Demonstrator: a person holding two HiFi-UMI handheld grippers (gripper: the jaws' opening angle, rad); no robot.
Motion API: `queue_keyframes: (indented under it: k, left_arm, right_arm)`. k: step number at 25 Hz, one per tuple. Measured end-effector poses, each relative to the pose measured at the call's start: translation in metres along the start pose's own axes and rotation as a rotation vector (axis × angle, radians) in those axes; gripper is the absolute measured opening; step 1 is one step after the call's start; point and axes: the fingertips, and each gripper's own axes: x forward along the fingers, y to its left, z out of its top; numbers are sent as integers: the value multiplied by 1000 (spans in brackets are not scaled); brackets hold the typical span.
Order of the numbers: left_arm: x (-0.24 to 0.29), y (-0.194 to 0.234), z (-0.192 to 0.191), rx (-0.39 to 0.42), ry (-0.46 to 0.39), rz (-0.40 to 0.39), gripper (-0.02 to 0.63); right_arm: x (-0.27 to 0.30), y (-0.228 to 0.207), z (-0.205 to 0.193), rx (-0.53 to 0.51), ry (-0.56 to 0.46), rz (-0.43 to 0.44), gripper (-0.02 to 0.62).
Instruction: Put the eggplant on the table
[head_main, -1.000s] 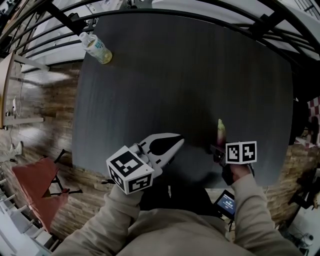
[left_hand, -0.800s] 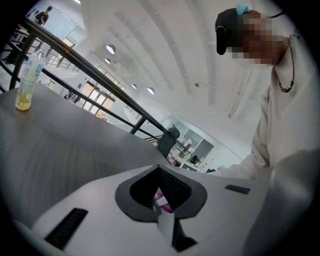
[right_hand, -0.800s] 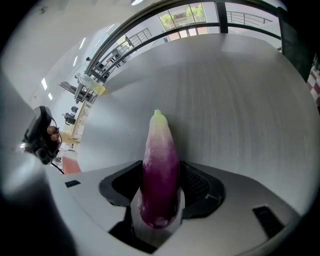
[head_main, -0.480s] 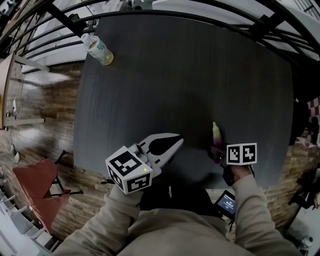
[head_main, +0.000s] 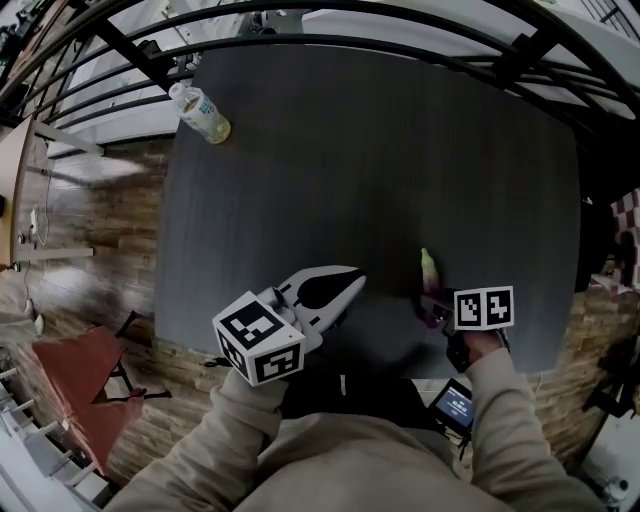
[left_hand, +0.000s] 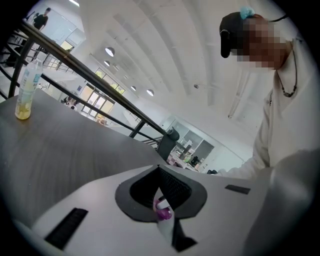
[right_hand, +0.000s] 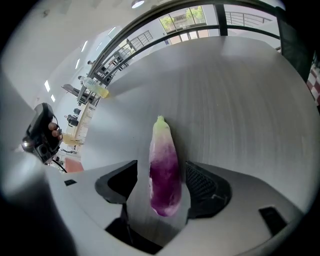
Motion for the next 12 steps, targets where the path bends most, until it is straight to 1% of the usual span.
queue_keyframes:
  k: [4, 7, 9, 11, 12]
  left_arm:
    - [-10, -14, 30, 59, -9, -12, 6]
    - [-14, -25, 55, 112, -31, -22, 6]
    - [-11, -37, 72, 153, -45, -31, 6]
    - [-7, -51, 89, 195, -56, -47, 6]
    - [-5, -60, 96, 214, -60, -59, 6]
  right_arm:
    - [-26, 12, 18, 2, -69, 7, 293]
    - [-53, 31, 44, -49, -167, 43, 291]
    - [-77, 48, 63, -109, -234, 85, 291]
    - [-104, 68, 80, -151, -301, 152, 287]
    - [-119, 80, 87, -173, -339, 192, 275]
